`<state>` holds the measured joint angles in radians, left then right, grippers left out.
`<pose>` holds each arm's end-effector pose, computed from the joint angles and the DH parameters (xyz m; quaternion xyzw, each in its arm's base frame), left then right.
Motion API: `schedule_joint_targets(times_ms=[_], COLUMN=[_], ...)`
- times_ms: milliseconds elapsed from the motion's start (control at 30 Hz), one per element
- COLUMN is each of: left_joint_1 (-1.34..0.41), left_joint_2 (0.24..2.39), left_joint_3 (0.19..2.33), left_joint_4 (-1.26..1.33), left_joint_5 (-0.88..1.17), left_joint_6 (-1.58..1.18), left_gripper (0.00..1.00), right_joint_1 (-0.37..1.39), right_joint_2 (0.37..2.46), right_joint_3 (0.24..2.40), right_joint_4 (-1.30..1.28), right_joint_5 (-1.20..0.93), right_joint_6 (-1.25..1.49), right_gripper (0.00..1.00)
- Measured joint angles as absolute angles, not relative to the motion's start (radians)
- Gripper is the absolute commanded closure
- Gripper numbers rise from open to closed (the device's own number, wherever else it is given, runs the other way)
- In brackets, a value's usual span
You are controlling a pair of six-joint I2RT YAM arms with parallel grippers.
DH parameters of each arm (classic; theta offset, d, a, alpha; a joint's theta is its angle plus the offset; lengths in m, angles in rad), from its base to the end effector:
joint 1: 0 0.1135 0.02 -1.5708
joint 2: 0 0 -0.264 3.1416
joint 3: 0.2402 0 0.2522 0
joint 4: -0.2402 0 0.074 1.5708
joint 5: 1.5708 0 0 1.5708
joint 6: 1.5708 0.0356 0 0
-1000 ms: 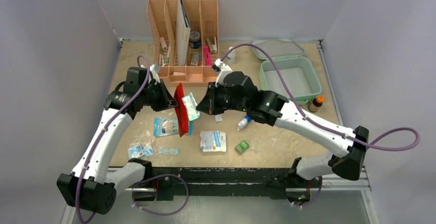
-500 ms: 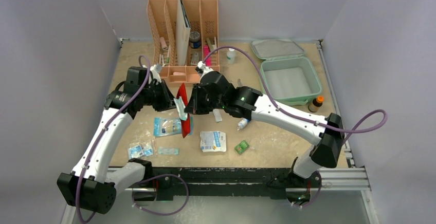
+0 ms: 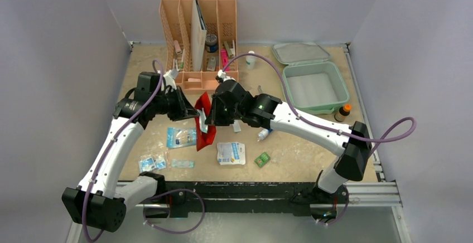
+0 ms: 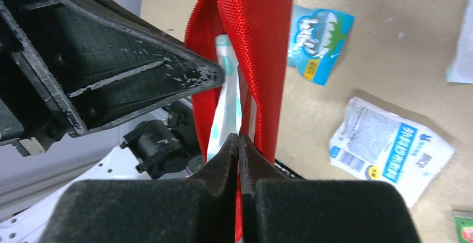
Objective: Organize the medicine kit
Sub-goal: Place the medical item at the medicine pouch.
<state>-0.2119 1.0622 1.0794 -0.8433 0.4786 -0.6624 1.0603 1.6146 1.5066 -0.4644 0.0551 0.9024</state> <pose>0.1988 -0.0595 0.3306 -0.1181 0.9013 -0.3497 0.2267 0.1843 0.3250 0.3512 -0.0561 0.8759 0.3843 0.2861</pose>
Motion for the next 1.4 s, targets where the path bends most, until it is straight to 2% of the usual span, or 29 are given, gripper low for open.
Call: schedule_joint_targets(times_ms=[200, 267, 400, 500, 1067, 1400], left_joint_1=[-0.212, -0.212, -0.212, -0.212, -0.212, -0.212], left_joint_2=[1.062, 1.062, 1.062, 1.058, 1.035, 1.025], left_joint_3=[1.080, 1.080, 1.080, 1.080, 1.080, 1.080], left_joint_4=[-0.825, -0.824, -0.825, -0.828, -0.860, -0.868], left_joint_5=[0.499, 0.499, 0.498, 0.488, 0.336, 0.295], left_joint_6=[-0.670, -0.670, -0.671, -0.670, -0.622, -0.562], left_gripper=[1.00, 1.00, 1.00, 1.00, 1.00, 1.00], right_joint_1=[1.060, 1.060, 1.060, 1.060, 1.059, 0.973], right_joint_2=[1.616, 1.616, 1.617, 1.617, 1.545, 1.403], right_joint_3=[1.496, 1.496, 1.496, 1.500, 1.524, 1.437], right_joint_4=[-0.420, -0.421, -0.435, -0.466, -0.474, -0.492], right_joint_5=[0.034, 0.039, 0.063, 0.081, -0.041, 0.155], right_joint_6=[0.947, 0.954, 0.957, 0.955, 0.838, 0.710], right_gripper=[1.00, 0.95, 0.81, 0.76, 0.69, 0.63])
